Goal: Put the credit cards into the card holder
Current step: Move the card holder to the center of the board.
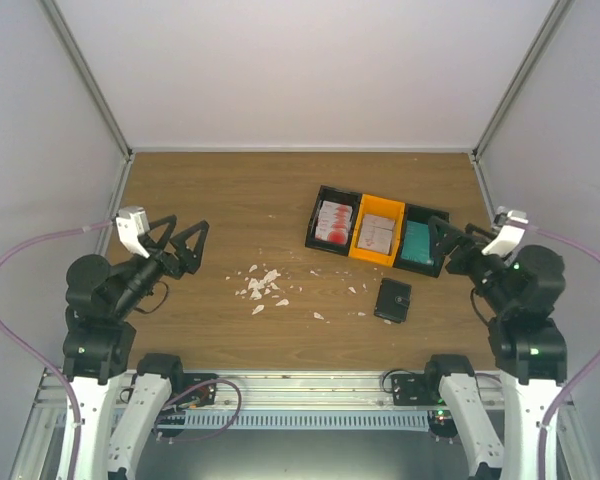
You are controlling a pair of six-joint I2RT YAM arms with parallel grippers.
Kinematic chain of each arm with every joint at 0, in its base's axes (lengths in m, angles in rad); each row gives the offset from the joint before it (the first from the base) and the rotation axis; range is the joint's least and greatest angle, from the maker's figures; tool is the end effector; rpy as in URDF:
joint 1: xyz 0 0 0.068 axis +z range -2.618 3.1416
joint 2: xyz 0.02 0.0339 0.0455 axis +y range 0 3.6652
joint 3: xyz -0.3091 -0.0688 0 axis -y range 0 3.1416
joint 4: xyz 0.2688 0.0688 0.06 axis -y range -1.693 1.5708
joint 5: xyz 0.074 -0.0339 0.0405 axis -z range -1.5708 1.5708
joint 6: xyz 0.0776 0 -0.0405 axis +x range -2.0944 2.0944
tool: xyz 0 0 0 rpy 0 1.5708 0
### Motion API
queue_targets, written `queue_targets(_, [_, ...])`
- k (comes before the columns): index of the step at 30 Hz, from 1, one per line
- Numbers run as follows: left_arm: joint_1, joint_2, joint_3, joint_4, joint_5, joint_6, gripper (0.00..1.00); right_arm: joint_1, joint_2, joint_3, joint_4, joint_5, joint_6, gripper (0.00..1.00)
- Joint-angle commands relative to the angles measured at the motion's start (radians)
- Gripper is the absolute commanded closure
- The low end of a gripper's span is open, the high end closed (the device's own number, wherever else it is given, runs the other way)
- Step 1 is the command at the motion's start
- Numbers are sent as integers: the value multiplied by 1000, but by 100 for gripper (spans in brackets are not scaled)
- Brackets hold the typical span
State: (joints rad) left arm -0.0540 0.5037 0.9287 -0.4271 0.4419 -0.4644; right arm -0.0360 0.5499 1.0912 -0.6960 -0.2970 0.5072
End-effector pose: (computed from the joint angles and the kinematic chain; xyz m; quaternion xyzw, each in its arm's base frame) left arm 0.1116 -0.0393 0.4279 0.0108 0.7077 -0.3266 0.6264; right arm 0.1031 0.0190 0.4421 0.1089 0.7495 0.2594 0.5992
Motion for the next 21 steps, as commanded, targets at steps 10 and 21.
queue_targets(10, [6,47,-276,303,360,-151,1,-13,-124,-451,-56,56,195,4])
queue_targets(21, [-49,102,-389,386,296,-196,1,6,111,-665,147,59,275,10])
